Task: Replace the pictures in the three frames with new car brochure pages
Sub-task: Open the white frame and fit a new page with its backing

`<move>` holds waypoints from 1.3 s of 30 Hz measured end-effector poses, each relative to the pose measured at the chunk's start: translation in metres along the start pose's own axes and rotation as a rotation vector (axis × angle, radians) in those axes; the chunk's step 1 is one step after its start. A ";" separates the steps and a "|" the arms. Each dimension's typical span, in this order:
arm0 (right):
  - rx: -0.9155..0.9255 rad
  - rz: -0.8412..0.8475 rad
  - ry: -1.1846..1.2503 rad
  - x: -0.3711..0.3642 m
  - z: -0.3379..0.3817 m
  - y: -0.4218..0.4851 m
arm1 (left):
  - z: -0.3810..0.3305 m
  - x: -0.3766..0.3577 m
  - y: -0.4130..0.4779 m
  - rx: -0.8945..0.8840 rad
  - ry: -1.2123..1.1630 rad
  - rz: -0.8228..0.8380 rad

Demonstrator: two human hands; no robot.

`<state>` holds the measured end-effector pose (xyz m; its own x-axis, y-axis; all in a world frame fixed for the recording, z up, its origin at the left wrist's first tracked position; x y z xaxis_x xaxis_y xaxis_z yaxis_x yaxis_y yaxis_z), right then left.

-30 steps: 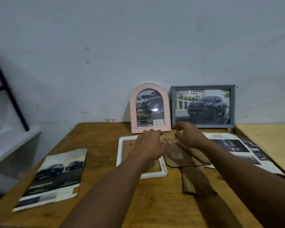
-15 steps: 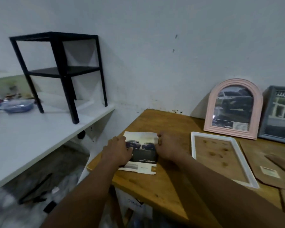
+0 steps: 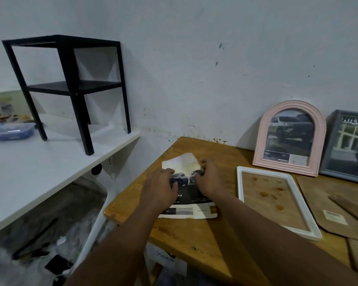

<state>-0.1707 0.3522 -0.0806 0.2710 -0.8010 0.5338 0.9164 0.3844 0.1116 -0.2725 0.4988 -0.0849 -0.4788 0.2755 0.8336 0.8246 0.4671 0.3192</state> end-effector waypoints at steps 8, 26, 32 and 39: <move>0.098 -0.167 -0.008 0.098 0.009 0.000 | -0.059 -0.003 0.014 -0.056 -0.248 -0.083; -0.150 -0.245 -0.546 0.208 -0.125 -0.038 | -0.195 -0.116 -0.008 -0.277 -0.285 0.285; -0.118 -0.268 -0.737 0.195 -0.118 -0.044 | -0.194 -0.128 -0.012 -0.313 -0.257 0.307; -0.136 -0.275 -0.615 0.210 -0.121 -0.046 | -0.192 -0.132 -0.015 -0.308 -0.297 0.318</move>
<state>-0.1206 0.1109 -0.0755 -0.1562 -0.4398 0.8844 0.9677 0.1112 0.2262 -0.1634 0.2944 -0.1135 -0.2190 0.6100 0.7615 0.9718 0.0660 0.2265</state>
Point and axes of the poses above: each hand's wrist, its own y-axis towards the middle knuckle, its own x-axis out of the back of the hand, z = x × y, the point moved 10 cm from there along y, towards the middle knuckle
